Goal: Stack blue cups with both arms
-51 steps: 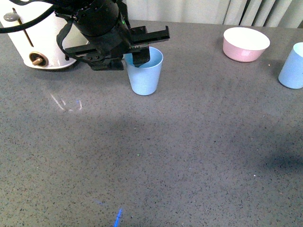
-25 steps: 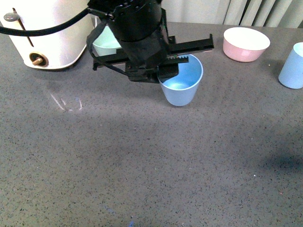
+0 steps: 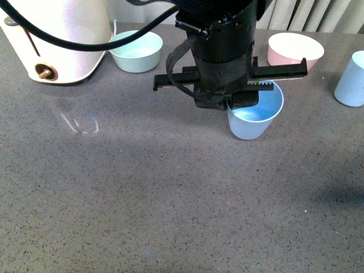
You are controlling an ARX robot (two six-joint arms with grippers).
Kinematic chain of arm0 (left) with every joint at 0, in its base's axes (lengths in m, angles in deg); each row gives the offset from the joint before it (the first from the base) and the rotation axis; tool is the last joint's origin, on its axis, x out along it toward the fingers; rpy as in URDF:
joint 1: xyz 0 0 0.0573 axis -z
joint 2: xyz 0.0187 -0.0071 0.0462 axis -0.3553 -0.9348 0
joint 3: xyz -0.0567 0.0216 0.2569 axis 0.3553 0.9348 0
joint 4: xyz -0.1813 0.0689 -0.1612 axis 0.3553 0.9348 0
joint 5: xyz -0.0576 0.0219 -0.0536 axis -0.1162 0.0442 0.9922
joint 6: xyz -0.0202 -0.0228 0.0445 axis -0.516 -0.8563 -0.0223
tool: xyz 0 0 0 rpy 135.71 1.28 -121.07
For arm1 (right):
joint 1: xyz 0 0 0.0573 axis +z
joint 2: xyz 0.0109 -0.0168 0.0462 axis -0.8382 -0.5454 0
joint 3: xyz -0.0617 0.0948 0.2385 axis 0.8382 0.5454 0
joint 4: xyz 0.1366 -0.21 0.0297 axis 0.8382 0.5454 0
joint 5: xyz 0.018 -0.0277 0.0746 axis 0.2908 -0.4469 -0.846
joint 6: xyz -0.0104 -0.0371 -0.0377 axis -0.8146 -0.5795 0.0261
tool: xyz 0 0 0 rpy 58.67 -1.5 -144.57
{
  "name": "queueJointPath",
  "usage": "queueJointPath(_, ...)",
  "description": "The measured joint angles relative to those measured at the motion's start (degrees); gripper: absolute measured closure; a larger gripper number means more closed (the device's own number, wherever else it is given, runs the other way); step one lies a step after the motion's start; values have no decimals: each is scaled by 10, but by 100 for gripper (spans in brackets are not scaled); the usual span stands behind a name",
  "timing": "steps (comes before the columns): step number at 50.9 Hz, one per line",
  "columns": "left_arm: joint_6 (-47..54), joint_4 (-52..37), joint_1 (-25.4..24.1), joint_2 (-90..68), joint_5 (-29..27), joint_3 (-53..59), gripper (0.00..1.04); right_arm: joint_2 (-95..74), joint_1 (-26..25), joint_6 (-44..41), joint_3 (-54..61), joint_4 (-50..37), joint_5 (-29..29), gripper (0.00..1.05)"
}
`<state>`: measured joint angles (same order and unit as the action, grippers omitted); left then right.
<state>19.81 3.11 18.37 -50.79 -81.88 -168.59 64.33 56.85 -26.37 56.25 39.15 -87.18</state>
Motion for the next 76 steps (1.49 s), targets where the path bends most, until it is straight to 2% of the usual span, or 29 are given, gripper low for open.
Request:
queueJointPath(9, -1, 3, 2, -10, -4, -8, 101, 0, 0, 0, 0, 0, 0, 9)
queueJointPath(24, -1, -12, 4, -5, 2, -8, 42, 0, 0, 0, 0, 0, 0, 9)
queueJointPath(38, -7, -41, -3, 48, 15, 24, 7, 0, 0, 0, 0, 0, 0, 9)
queueJointPath(48, -13, -101, -19, 124, 15, 106, 9, 0, 0, 0, 0, 0, 0, 9)
queueJointPath(55, -14, -199, -48, 216, 19, 210, 9, 0, 0, 0, 0, 0, 0, 9)
queueJointPath(57, 6, -247, -51, 232, -14, 236, 11, 0, 0, 0, 0, 0, 0, 9)
queueJointPath(61, 92, -459, -71, 275, -161, 334, 23, 0, 0, 0, 0, 0, -2, 9)
queueJointPath(63, 163, -578, -98, 317, -209, 412, 32, 0, 0, 0, 0, 0, -2, 9)
queueJointPath(66, 233, -681, -148, 384, -204, 503, 45, 0, 0, 0, 0, 0, 0, 9)
queueJointPath(68, 260, -716, -176, 428, -198, 551, 54, 0, 0, 0, 0, 0, 0, 9)
queueJointPath(76, 293, -738, -212, 500, -155, 648, 77, 0, 0, 0, 0, 0, -2, 9)
